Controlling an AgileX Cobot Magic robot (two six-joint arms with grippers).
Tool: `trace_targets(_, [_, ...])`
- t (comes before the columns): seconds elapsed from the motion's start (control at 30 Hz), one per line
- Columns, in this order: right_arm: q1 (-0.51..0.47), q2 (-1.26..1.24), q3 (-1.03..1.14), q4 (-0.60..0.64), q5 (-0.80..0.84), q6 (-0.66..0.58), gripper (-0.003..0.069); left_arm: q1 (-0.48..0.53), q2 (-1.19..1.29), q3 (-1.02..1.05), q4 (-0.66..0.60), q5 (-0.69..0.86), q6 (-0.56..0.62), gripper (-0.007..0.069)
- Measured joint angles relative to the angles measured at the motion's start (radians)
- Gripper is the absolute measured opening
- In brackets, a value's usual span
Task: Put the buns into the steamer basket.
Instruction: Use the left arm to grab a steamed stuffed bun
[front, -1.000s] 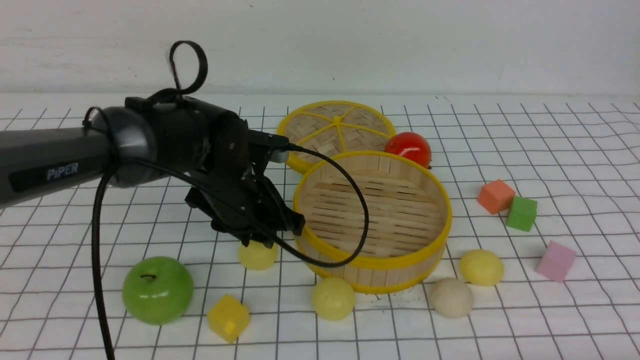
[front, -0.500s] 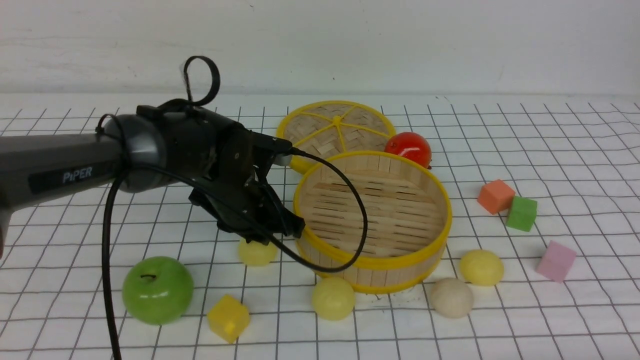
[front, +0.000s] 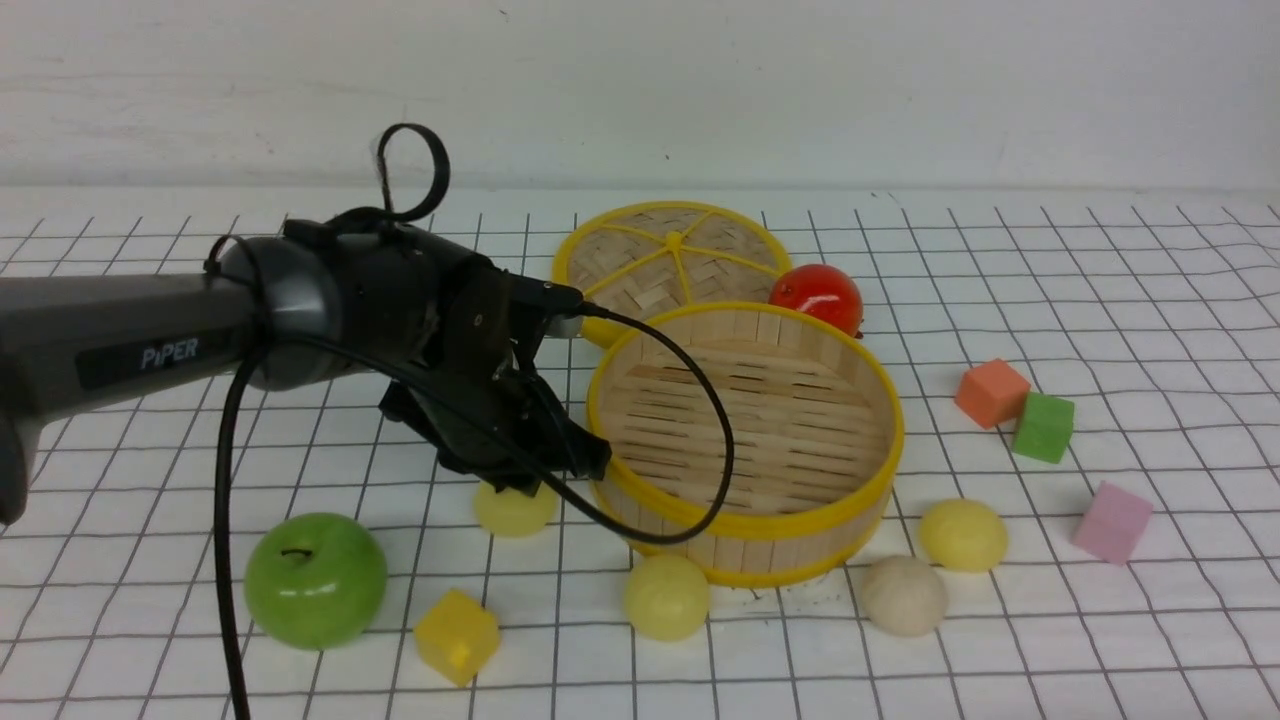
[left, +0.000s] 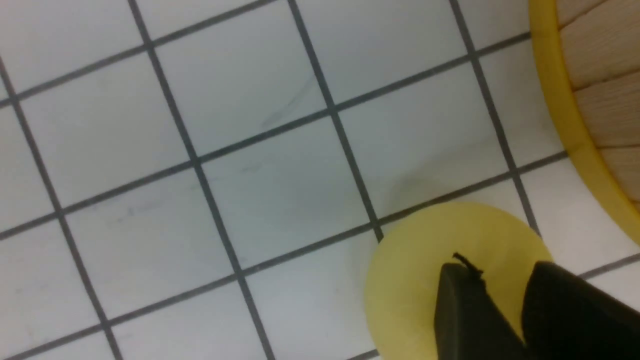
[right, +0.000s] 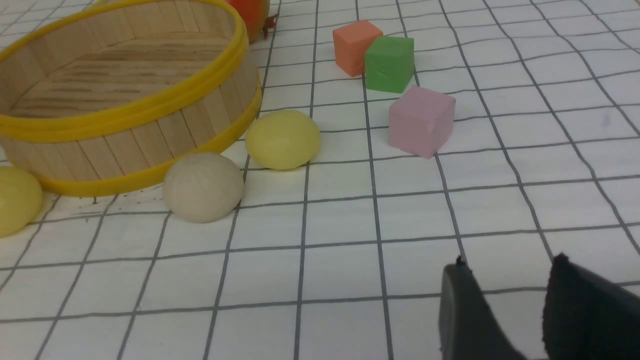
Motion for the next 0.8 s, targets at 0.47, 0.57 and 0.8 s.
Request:
trace_targets(0.47, [0.000, 0.000, 0.000, 0.000, 0.000, 0.000, 0.0239, -0.001, -0.055, -0.001, 0.016, 0.031, -0.011, -0.0013])
trace_targets(0.57, [0.000, 0.000, 0.000, 0.000, 0.000, 0.000, 0.0239, -0.001, -0.083, -0.001, 0.016, 0.032, -0.012, -0.0013])
trace_targets(0.8, [0.000, 0.000, 0.000, 0.000, 0.000, 0.000, 0.0239, -0.001, -0.115, -0.001, 0.018, 0.046, -0.014, -0.0013])
